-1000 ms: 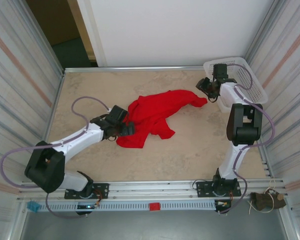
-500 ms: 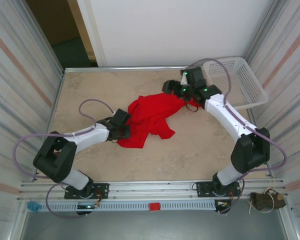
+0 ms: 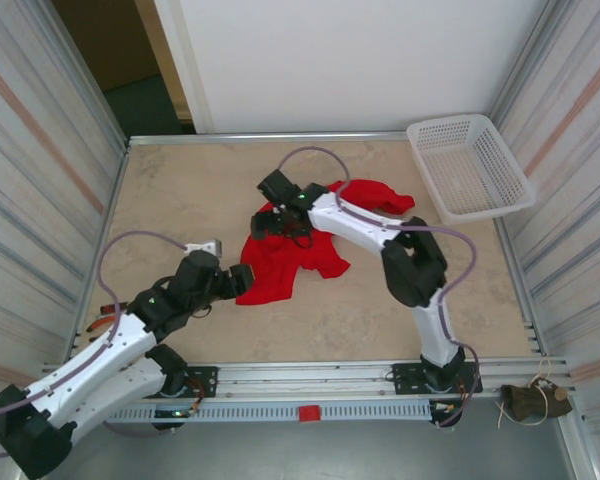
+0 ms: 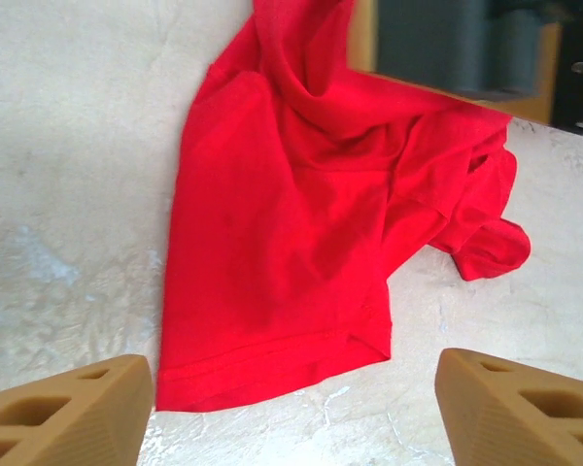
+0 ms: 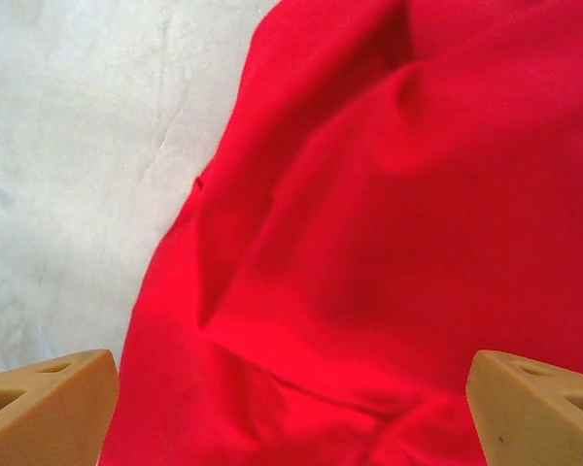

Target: Fold the inside-out t-shirt

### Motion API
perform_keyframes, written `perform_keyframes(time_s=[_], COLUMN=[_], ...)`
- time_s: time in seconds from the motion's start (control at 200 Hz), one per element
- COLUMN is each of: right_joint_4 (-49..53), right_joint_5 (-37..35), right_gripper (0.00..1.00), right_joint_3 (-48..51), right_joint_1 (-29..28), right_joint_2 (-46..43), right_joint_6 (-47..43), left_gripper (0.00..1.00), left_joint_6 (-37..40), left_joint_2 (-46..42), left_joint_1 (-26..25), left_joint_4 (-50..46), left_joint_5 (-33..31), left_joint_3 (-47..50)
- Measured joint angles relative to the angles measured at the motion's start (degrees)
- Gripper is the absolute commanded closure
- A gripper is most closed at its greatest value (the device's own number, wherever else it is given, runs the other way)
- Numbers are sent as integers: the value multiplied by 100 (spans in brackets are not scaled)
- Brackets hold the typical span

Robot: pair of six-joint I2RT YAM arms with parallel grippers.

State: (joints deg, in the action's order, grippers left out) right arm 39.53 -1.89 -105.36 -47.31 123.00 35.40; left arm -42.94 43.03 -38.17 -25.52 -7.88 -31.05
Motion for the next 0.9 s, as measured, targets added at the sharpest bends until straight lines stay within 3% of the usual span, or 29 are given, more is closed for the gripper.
perform_keyframes(time_s=[0.045, 0.16, 0.261, 0.476, 0.756, 0.832, 0.902], right_joint_4=[142, 509, 756, 844, 717, 588, 280], right_joint_5=[-81, -205, -212, 201, 1311, 1526, 1530], right_gripper=[26, 78, 100, 100, 100, 100, 100], right_joint_3=[-431, -1141, -1217, -1327, -3449, -3388, -2575], right_joint_1=[0, 122, 282, 662, 942, 907, 820], right_joint_2=[334, 970, 1088, 726, 457, 79, -656], right_joint_6=[11, -52, -160, -461, -575, -575, -599], left_gripper=[21, 20, 20, 20, 20, 20, 20], left_joint_6=[-2, -2, 4, 20, 111, 144, 210], left_joint_2=[0, 199, 308, 203, 2, 4, 9], left_joint_1=[63, 295, 487, 944, 1517, 1624, 1690], left_joint_4=[-48, -269, -409, -450, -627, -682, -752], left_joint_5=[-35, -79, -103, -90, 109, 184, 234], left_joint_3=[-2, -118, -302, -466, -658, -750, -837])
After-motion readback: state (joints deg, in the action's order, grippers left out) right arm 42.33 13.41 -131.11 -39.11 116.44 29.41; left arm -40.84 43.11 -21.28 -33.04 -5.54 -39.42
